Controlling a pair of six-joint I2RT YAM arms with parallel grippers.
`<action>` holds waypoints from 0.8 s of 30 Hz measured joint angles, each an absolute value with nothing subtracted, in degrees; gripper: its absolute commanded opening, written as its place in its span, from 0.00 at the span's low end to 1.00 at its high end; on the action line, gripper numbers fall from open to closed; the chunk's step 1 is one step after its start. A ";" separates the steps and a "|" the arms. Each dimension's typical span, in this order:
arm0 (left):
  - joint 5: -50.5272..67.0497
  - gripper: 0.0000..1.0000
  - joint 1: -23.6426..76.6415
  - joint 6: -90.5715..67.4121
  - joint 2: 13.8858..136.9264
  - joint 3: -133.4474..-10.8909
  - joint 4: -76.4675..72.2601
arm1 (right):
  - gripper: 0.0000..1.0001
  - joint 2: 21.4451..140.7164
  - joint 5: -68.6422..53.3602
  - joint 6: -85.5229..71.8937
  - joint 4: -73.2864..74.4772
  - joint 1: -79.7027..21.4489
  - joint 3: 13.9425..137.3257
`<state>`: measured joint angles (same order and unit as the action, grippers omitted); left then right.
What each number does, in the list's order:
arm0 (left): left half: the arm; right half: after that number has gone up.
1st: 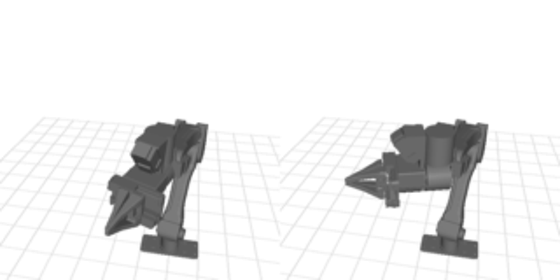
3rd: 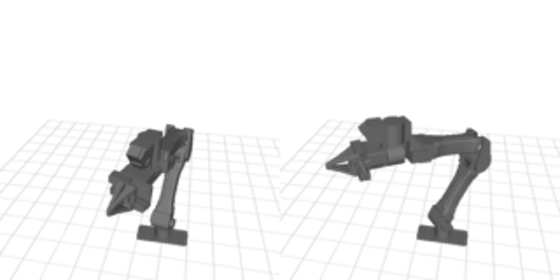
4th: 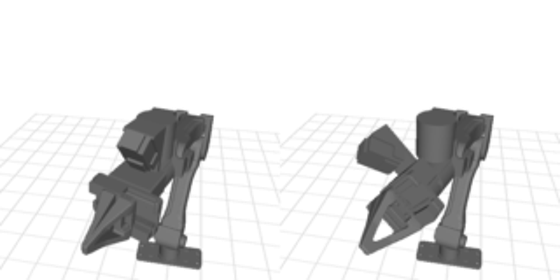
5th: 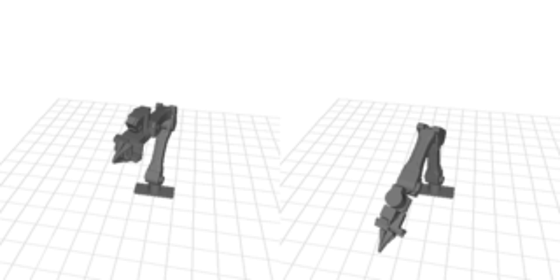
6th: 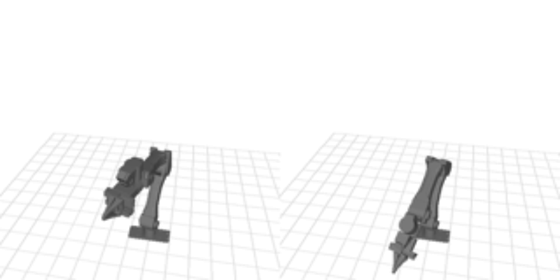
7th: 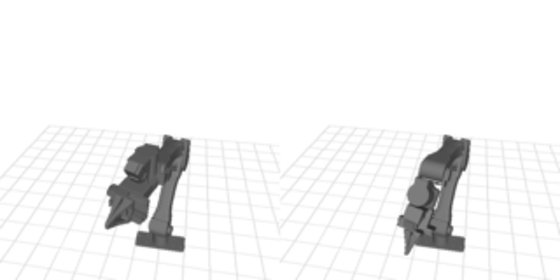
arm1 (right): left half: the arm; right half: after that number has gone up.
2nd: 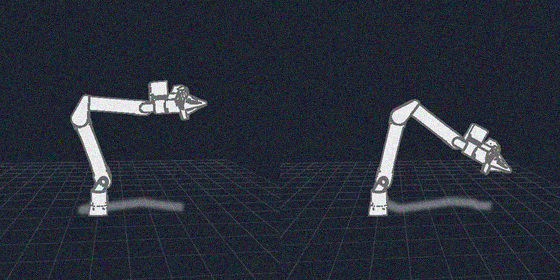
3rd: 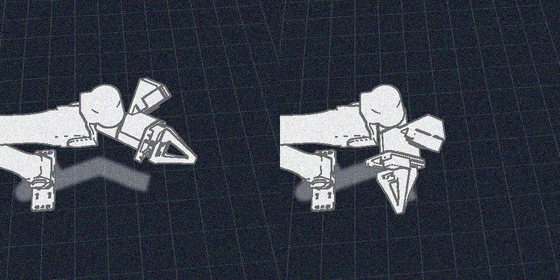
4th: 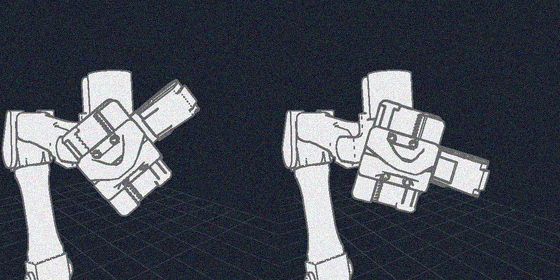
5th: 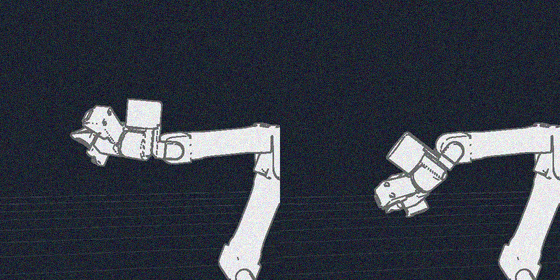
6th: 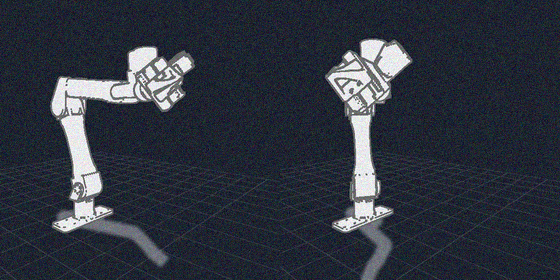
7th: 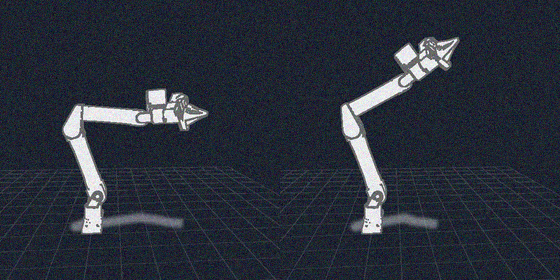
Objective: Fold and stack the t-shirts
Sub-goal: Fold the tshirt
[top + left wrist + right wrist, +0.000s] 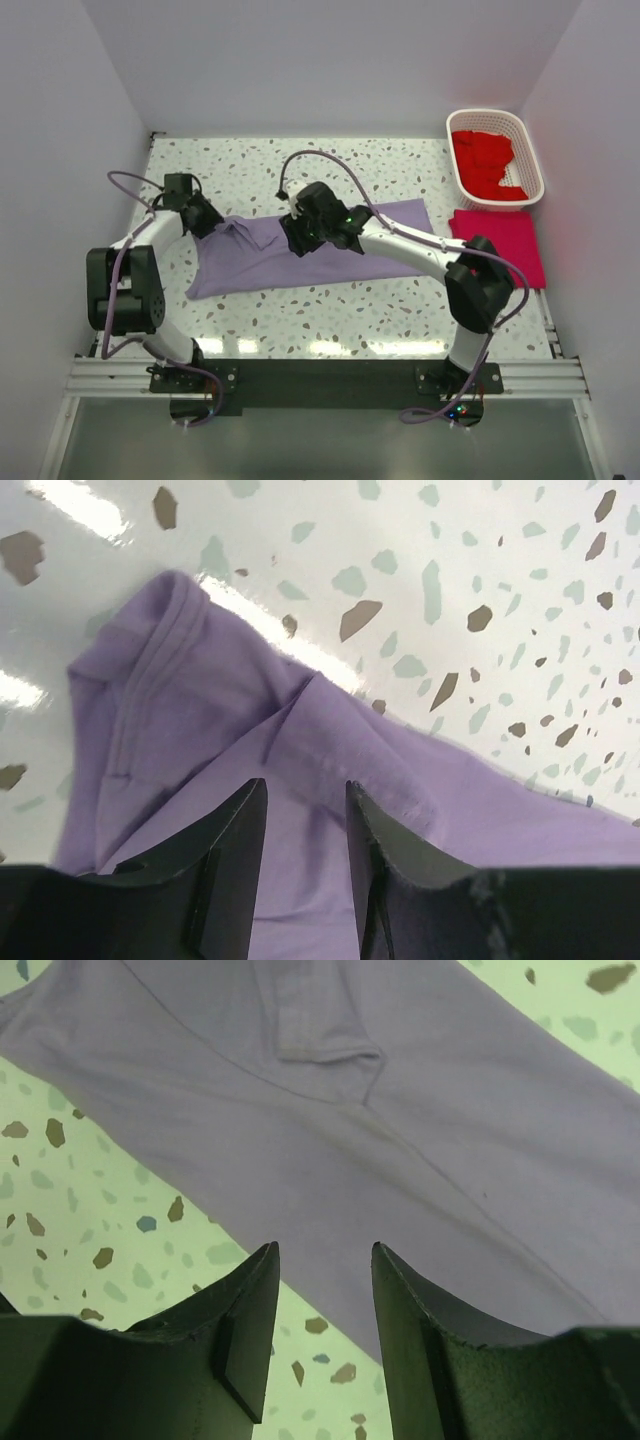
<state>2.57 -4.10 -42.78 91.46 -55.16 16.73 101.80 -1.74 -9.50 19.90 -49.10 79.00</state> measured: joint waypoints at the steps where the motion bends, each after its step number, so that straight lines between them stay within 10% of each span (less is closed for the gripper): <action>1: 3.25 0.42 -4.10 -42.89 92.60 -55.79 16.05 | 0.45 103.42 -2.31 -8.91 19.46 -49.41 80.49; 24: 5.13 0.46 -4.10 -42.39 100.62 -58.11 14.50 | 0.41 131.20 -5.50 -3.75 15.64 -53.15 104.09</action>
